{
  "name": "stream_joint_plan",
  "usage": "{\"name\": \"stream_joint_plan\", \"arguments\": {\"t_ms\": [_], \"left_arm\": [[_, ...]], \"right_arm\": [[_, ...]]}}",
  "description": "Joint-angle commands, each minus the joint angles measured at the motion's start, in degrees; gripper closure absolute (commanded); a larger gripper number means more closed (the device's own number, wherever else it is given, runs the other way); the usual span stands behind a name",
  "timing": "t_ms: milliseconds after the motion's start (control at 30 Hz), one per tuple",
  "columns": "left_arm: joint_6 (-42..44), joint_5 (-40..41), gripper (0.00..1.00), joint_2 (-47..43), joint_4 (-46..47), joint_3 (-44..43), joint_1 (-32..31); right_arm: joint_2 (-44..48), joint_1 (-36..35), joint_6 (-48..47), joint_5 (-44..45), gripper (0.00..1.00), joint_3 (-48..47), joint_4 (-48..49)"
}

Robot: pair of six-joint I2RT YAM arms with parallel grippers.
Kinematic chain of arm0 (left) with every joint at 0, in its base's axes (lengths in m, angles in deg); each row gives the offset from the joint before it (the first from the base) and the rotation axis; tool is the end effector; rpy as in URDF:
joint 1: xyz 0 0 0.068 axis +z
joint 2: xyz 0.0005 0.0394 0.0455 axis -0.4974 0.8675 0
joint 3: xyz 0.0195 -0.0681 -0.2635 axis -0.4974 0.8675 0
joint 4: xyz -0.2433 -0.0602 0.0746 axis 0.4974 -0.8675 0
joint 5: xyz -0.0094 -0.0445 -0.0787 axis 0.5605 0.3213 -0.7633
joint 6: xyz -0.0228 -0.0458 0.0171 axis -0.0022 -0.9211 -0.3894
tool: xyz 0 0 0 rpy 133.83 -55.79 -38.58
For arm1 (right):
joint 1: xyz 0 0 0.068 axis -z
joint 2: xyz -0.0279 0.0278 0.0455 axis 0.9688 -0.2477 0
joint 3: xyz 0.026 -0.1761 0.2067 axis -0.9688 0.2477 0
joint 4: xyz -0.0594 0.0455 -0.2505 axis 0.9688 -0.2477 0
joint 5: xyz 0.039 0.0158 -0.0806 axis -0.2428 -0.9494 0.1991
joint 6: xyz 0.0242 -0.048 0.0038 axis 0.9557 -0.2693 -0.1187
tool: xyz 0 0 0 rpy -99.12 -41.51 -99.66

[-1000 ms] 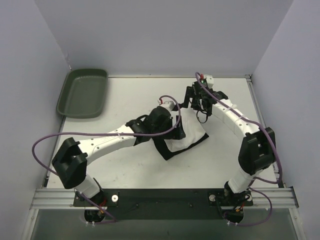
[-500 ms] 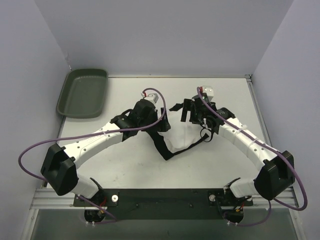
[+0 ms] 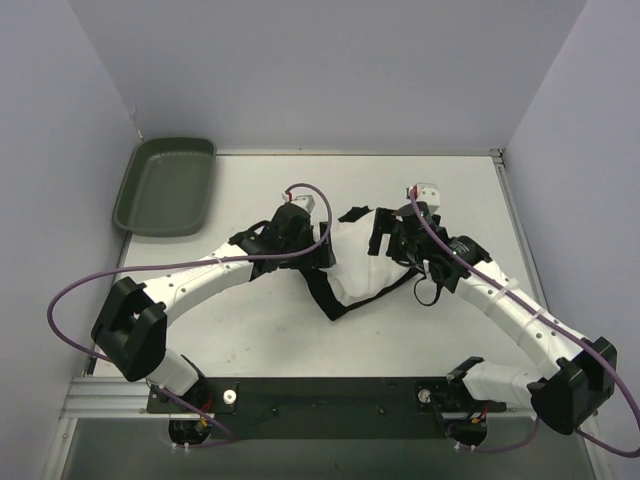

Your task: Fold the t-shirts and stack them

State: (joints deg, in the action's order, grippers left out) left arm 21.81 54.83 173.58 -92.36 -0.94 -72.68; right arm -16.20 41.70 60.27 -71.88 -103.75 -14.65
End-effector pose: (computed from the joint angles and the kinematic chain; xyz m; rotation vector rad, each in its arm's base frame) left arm 0.2455 -0.2261 0.2570 0.0793 2.4463 -0.6331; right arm 0.2255 0.1436 0.3244 0.0486 2.0948 0.4842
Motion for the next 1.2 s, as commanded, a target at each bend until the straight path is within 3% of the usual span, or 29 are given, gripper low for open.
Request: {"name": "stream_joint_plan", "arguments": {"t_ms": [0,667,1100,1167], "left_arm": [[-0.2,1.0,0.06,-0.5,2.8,0.3,0.8],[-1.2,2.9,0.10,5.7,7.2,-1.0,1.9],[-1.3,2.9,0.51,8.2,9.4,-3.2,2.5],[-1.2,3.1,0.61,8.6,9.3,-3.3,2.8]], "right_arm": [[4.1,-0.2,0.7,2.6,0.14,2.5,-1.6],[7.0,-0.5,2.0,2.1,0.14,7.1,-1.0],[7.5,-0.6,2.2,2.3,0.15,9.1,-0.4],[7.5,-0.6,2.3,2.2,0.15,9.3,-0.3]]}}
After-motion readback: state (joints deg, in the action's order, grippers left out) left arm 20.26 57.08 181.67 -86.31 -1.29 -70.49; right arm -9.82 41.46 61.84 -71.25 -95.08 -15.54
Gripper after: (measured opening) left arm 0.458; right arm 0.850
